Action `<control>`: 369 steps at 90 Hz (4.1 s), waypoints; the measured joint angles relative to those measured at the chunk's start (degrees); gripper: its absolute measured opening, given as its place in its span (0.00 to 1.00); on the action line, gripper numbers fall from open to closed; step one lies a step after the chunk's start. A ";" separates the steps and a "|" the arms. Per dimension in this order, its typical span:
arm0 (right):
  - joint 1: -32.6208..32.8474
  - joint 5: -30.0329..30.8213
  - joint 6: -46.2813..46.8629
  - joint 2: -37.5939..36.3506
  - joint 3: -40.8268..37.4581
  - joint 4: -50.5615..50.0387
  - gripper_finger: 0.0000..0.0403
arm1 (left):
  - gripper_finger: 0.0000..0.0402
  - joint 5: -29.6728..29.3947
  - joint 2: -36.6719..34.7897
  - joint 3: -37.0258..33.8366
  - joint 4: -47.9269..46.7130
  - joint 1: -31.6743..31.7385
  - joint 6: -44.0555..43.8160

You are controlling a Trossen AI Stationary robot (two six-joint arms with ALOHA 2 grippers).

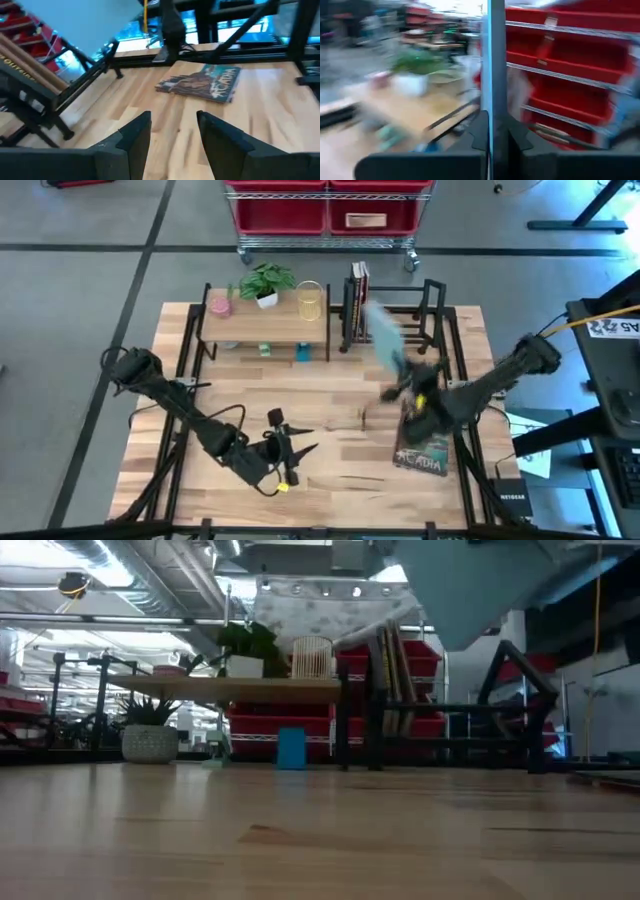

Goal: Stock shelves
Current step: Put the light blue book on the bookshelf

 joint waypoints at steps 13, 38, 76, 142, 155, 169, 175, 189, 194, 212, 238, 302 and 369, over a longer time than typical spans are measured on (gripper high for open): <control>-9.61 -0.18 -2.76 -8.36 0.00 0.29 0.00 | 0.38 0.00 0.00 0.00 -2.36 0.18 -1.30; -23.29 -29.08 -40.89 -13.17 -0.02 26.12 0.00 | 0.38 -0.08 -0.02 0.02 -2.96 1.59 -1.75; -46.19 -39.28 -54.09 -10.13 -8.39 57.23 0.00 | 0.38 0.42 -0.04 0.07 -5.98 1.57 -5.46; -54.11 -46.13 -51.00 3.00 -22.73 88.83 0.01 | 0.38 0.35 -0.07 0.09 -8.05 1.86 -7.55; -54.14 -47.21 -51.18 3.31 -22.71 88.33 0.06 | 0.38 0.35 -0.06 0.09 -8.06 1.86 -7.56; -54.20 -50.09 -52.51 3.43 -22.73 88.15 0.08 | 0.38 0.35 -0.07 0.09 -8.06 1.86 -7.56; -54.18 -50.16 -52.51 3.43 -22.73 88.15 0.09 | 0.38 0.35 -0.07 0.09 -8.05 1.86 -7.58; -54.18 -51.96 -52.53 3.33 -22.73 88.18 0.09 | 0.38 0.35 -0.07 0.09 -8.05 1.86 -7.56; -54.16 -52.32 -52.53 3.02 -22.73 88.03 0.09 | 0.38 0.35 -0.07 0.09 -8.05 1.86 -7.58; -54.20 -57.05 -52.52 1.10 -22.73 88.17 0.09 | 0.38 0.35 -0.07 0.09 -8.05 1.86 -7.58; -54.20 -60.79 -52.56 0.07 -22.72 88.14 0.09 | 0.38 0.35 -0.07 0.09 -8.05 1.86 -7.85; -54.18 -58.62 -53.82 0.15 -22.67 85.99 0.14 | 0.38 0.35 -0.07 0.09 -8.05 1.86 -7.81; -54.18 -69.87 -59.76 -0.63 -16.23 78.15 0.55 | 0.38 0.42 -0.07 0.09 -8.05 1.86 -8.23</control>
